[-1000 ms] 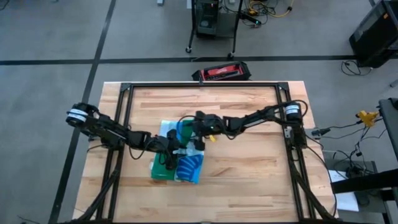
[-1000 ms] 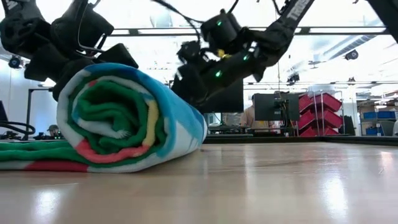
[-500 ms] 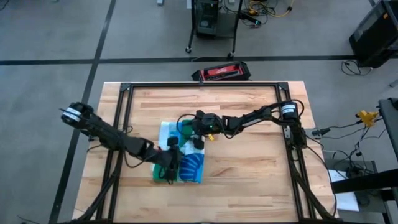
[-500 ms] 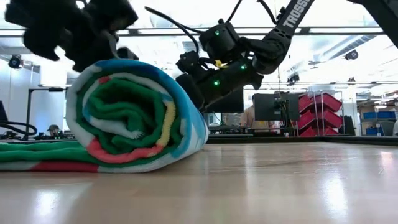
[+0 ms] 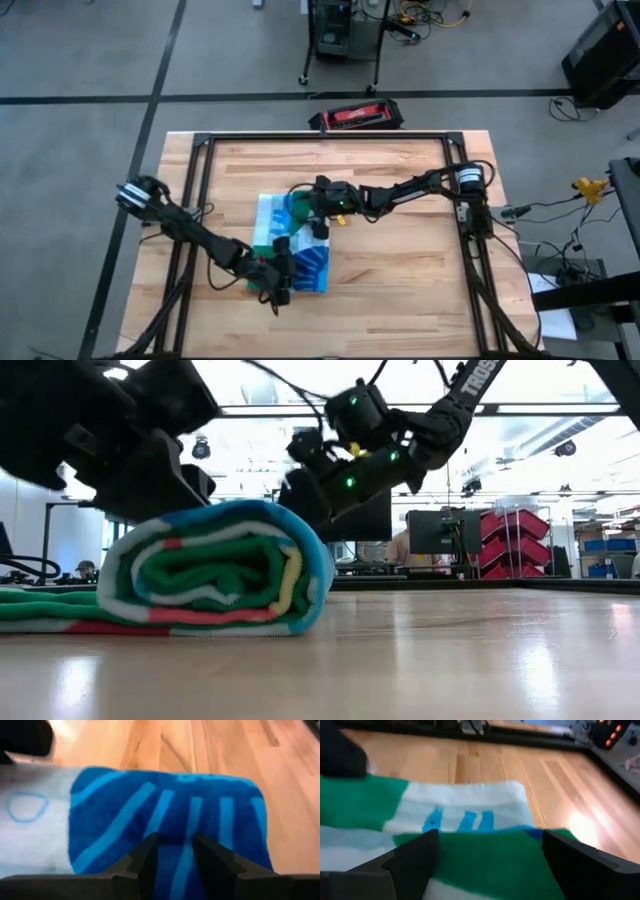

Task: Roll towel
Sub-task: Roll the green towel

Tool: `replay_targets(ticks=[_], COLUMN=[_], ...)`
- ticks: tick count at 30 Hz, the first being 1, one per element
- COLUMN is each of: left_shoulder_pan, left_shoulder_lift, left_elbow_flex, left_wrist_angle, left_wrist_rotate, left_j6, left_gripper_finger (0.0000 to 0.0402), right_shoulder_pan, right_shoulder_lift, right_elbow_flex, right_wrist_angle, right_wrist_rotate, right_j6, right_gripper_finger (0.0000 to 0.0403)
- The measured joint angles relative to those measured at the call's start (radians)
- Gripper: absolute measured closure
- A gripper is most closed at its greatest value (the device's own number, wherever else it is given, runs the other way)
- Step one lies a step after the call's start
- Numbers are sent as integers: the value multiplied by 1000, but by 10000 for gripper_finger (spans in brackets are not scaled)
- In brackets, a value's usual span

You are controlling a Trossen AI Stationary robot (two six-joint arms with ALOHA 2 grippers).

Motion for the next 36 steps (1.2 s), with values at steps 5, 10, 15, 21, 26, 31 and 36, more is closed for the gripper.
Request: replay_targets(ticks=[5, 10, 15, 21, 26, 31, 36], left_shoulder_pan=[-2, -4, -4, -3, 30, 128, 239], left_shoulder_lift=[-1, -53, -105, -132, -172, -242, -264], left_elbow_flex=[0, -3, -5, -5, -5, -4, -4], left_wrist_angle=[0, -30, -53, -67, -78, -123, -188], left_wrist_rotate=[1, 20, 23, -6, -32, -38, 8], left_j6=[-2, 17, 24, 70, 107, 184, 219], left_gripper_finger=[285, 285, 285, 285, 285, 286, 281], right_shoulder_pan=[79, 172, 315, 424, 462, 456, 448], right_shoulder_lift=[-92, -98, -92, -100, -103, -132, -203], right_elbow_flex=[-54, -111, -137, -105, -140, -196, -263], right_wrist_angle=[-33, -9, 76, 82, 24, -29, -71], right_wrist_rotate=[-4, 6, 123, 306, 300, 300, 322], right_j6=[2, 80, 87, 65, 154, 228, 244], right_gripper_finger=[64, 64, 64, 64, 64, 64, 64])
